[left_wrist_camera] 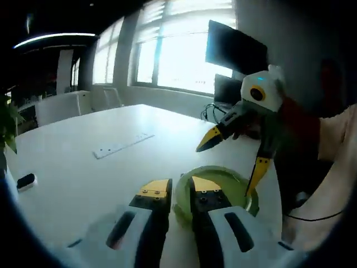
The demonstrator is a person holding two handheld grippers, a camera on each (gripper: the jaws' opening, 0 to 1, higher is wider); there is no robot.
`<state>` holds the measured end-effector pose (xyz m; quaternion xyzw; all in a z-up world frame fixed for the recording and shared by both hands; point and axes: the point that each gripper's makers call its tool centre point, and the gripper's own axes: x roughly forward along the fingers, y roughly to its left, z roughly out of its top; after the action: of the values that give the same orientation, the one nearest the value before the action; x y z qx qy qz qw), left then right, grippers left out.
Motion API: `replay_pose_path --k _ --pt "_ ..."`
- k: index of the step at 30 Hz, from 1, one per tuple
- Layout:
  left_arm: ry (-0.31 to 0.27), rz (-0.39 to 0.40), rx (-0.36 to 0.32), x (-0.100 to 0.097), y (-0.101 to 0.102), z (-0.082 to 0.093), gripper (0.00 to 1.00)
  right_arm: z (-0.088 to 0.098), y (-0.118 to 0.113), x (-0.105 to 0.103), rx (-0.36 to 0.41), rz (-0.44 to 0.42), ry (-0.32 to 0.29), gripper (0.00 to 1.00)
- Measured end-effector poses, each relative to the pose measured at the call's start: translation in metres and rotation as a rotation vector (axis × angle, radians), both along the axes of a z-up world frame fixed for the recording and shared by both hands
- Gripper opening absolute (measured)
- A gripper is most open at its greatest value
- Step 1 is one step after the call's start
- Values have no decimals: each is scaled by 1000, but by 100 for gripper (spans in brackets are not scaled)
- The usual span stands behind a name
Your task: Pick up the tomato from the tabletop place it into the food storage container close the lid and lock the latches
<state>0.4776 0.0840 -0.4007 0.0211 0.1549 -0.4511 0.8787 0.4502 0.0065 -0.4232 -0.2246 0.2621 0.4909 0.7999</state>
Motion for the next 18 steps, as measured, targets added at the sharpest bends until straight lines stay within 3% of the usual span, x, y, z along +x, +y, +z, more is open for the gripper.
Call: replay_pose_path --k 4,6,8,10,11,16,18 --pt "-87 37 -29 3 7 17 23 10 -8 0 38 -16 -37 64" --pt "-153 53 -1 3 12 24 24 21 -12 3 91 -36 -79 65" --pt "-255 73 10 1 17 36 27 33 -21 8 141 -78 -122 65" --pt "-245 96 -25 -4 23 39 34 48 -32 12 195 -109 -197 66" --pt "-285 115 -42 -5 28 45 36 53 -38 14 219 -134 -212 66" --pt "-352 209 -72 -9 54 57 43 72 -73 20 317 -228 -273 65" --pt "-326 238 -142 -15 60 60 42 73 -86 17 318 -226 -276 65"
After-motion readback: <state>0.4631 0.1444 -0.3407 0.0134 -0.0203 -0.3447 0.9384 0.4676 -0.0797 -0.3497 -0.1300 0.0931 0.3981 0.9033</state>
